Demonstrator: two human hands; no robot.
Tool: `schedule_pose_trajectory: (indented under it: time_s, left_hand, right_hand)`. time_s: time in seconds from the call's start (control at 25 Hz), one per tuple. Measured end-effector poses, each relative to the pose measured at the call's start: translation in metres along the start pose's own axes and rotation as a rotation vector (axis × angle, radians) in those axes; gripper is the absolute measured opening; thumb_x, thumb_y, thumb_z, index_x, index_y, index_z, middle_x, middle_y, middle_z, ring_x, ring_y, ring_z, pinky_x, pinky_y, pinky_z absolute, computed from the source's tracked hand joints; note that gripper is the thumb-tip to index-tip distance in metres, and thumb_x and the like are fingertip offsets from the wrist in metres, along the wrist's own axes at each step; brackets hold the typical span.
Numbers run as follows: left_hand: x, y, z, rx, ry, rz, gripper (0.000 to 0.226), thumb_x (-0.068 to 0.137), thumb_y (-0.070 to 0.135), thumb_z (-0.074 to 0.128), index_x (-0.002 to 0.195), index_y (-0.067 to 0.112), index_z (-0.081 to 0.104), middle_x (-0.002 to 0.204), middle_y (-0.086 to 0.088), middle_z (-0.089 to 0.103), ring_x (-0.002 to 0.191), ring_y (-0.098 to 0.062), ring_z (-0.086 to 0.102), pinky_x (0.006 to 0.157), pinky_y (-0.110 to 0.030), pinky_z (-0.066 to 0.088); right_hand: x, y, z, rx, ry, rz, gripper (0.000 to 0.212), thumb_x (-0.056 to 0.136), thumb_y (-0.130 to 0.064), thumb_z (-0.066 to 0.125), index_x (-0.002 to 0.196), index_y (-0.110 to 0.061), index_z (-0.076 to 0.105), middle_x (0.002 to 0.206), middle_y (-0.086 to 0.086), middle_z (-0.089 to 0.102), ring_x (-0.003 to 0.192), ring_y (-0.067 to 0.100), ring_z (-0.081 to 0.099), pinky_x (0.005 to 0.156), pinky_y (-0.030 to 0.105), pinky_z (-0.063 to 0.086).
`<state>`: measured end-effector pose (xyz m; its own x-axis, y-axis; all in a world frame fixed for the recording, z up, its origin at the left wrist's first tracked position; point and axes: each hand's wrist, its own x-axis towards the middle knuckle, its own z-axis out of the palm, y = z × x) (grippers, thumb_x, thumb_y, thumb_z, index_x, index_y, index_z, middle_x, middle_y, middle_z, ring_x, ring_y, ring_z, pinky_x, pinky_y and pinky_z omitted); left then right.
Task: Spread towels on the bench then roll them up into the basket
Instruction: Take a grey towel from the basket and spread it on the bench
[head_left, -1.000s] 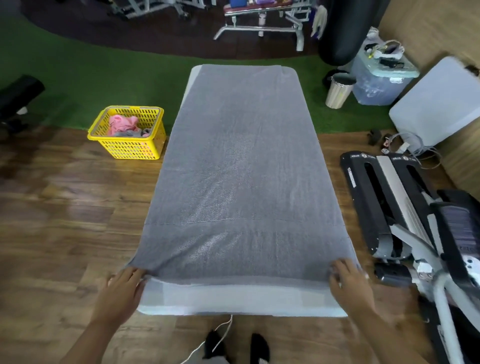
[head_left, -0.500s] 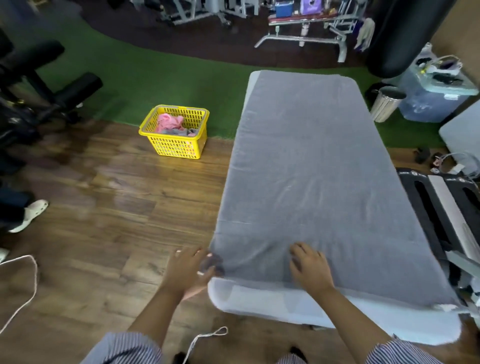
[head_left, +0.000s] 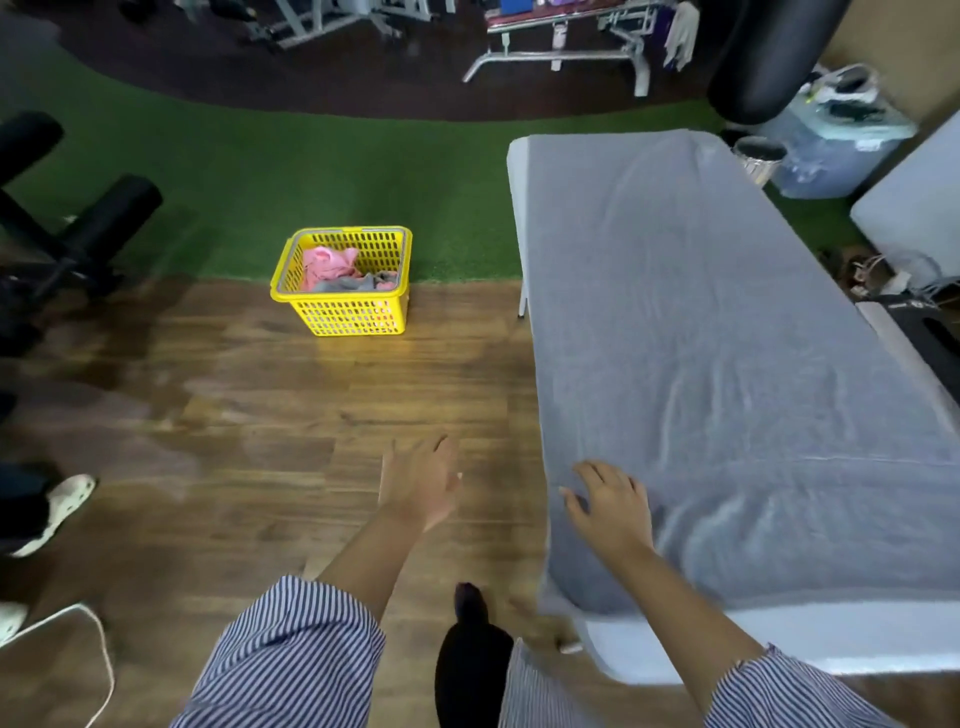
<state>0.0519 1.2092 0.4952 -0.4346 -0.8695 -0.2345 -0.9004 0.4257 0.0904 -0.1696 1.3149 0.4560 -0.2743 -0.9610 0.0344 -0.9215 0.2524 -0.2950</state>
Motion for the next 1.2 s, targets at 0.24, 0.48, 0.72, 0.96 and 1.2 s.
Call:
schedule_pose_trajectory:
  time_s: [0.24, 0.48, 0.72, 0.96, 1.2]
  left_hand:
    - [0.154, -0.068, -0.060, 0.113, -0.030, -0.018, 0.046, 0.093, 0.035, 0.045, 0.138, 0.030, 0.040, 0.140, 0.009, 0.048, 0.127, -0.018, 0.048, 0.113, -0.046, 0.022]
    - [0.312, -0.099, -0.116, 0.095, -0.050, -0.011, 0.044, 0.092, 0.033, 0.045, 0.135, 0.025, 0.045, 0.140, 0.002, 0.048, 0.127, -0.020, 0.048, 0.110, -0.045, 0.023]
    - [0.442, -0.099, -0.157, 0.031, -0.018, 0.080, 0.037, 0.094, 0.033, 0.043, 0.130, 0.026, 0.047, 0.137, 0.002, 0.049, 0.125, -0.020, 0.049, 0.108, -0.045, 0.025]
    - [0.607, -0.085, -0.186, 0.010, 0.041, 0.161, 0.035, 0.099, 0.035, 0.035, 0.128, 0.020, 0.046, 0.130, -0.003, 0.052, 0.115, -0.028, 0.056, 0.107, -0.048, 0.023]
    - [0.800, -0.040, -0.207, -0.042, -0.038, 0.248, 0.042, 0.100, 0.032, 0.033, 0.139, 0.016, 0.036, 0.138, -0.004, 0.044, 0.118, -0.025, 0.052, 0.107, -0.050, 0.028]
  right_hand:
    - [0.151, -0.035, 0.026, 0.019, 0.013, 0.065, 0.043, 0.078, -0.041, 0.039, 0.088, -0.012, 0.069, 0.087, 0.002, 0.068, 0.080, 0.024, 0.067, 0.071, 0.036, 0.051]
    - [0.284, -0.048, 0.019, 0.041, -0.007, 0.162, 0.041, 0.076, -0.039, 0.036, 0.084, -0.016, 0.069, 0.083, 0.000, 0.067, 0.077, 0.022, 0.066, 0.068, 0.036, 0.051]
    - [0.391, -0.050, -0.004, 0.038, 0.043, 0.176, 0.027, 0.077, -0.033, 0.052, 0.090, -0.016, 0.068, 0.087, -0.001, 0.067, 0.079, 0.021, 0.067, 0.066, 0.036, 0.052]
    - [0.540, -0.041, -0.002, 0.240, 0.071, 0.259, 0.029, 0.090, -0.017, 0.052, 0.116, -0.005, 0.058, 0.115, 0.014, 0.057, 0.106, 0.035, 0.055, 0.089, 0.042, 0.046]
    - [0.707, -0.026, 0.020, 0.365, -0.130, 0.432, 0.038, 0.096, -0.020, 0.047, 0.126, 0.003, 0.046, 0.129, 0.020, 0.044, 0.117, 0.033, 0.046, 0.094, 0.037, 0.037]
